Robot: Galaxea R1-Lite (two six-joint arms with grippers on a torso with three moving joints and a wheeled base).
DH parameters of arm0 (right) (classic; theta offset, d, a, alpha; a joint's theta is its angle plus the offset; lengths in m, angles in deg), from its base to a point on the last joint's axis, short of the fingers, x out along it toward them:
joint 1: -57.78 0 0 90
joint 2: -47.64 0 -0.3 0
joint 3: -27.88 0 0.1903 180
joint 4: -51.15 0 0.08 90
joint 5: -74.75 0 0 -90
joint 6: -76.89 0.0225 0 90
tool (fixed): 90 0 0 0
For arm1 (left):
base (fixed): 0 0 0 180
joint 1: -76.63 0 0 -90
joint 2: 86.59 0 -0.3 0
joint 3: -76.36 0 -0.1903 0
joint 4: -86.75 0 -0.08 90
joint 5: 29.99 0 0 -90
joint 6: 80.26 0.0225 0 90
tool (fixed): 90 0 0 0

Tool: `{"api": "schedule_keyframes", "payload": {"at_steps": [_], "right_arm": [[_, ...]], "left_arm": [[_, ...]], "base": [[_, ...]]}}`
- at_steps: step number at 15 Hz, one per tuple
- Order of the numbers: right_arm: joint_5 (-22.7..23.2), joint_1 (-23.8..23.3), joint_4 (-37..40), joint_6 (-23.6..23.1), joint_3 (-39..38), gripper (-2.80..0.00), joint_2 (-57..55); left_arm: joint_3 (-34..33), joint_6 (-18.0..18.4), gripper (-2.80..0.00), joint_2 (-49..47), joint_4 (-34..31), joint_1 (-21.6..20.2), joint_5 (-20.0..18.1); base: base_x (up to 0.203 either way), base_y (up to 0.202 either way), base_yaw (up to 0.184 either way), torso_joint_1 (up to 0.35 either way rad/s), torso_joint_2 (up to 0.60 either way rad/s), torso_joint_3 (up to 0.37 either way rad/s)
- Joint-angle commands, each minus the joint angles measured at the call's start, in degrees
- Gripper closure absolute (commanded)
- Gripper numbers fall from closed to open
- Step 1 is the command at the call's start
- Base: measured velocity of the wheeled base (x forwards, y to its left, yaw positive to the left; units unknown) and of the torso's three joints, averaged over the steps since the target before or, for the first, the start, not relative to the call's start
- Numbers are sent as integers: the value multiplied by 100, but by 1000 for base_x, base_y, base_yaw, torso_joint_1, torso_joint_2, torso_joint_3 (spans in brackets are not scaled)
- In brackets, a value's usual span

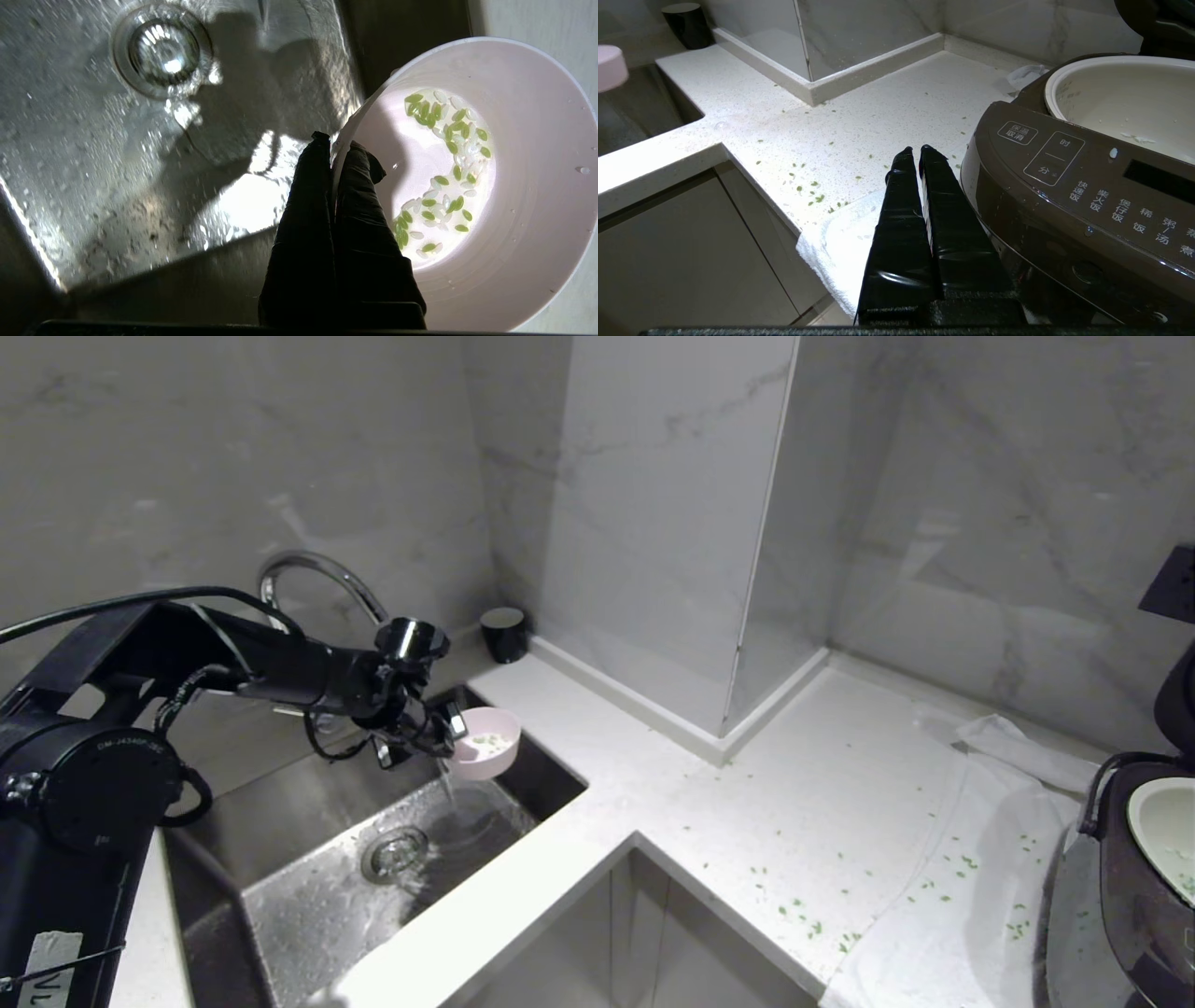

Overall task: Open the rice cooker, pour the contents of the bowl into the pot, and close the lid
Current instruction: Fill a bowl with water from the tap

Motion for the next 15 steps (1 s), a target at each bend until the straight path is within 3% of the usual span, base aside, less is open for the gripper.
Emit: {"api": "schedule_keyframes", "payload": {"at_steps": [1, 9, 15], "right_arm": [[0, 0, 0, -4, -9, 0, 1], [0, 0, -9, -4, -9, 0, 1], [7, 0, -1, -4, -9, 0, 1]], "left_arm": [[275, 13, 0, -159, 50, -444, 20], [998, 43, 0, -794, 54, -1290, 211], [1374, 80, 0, -977, 65, -1346, 208]], "base": [[0, 0, 0, 0, 0, 0], [0, 0, 0, 0, 0, 0], [0, 0, 0, 0, 0, 0]]}}
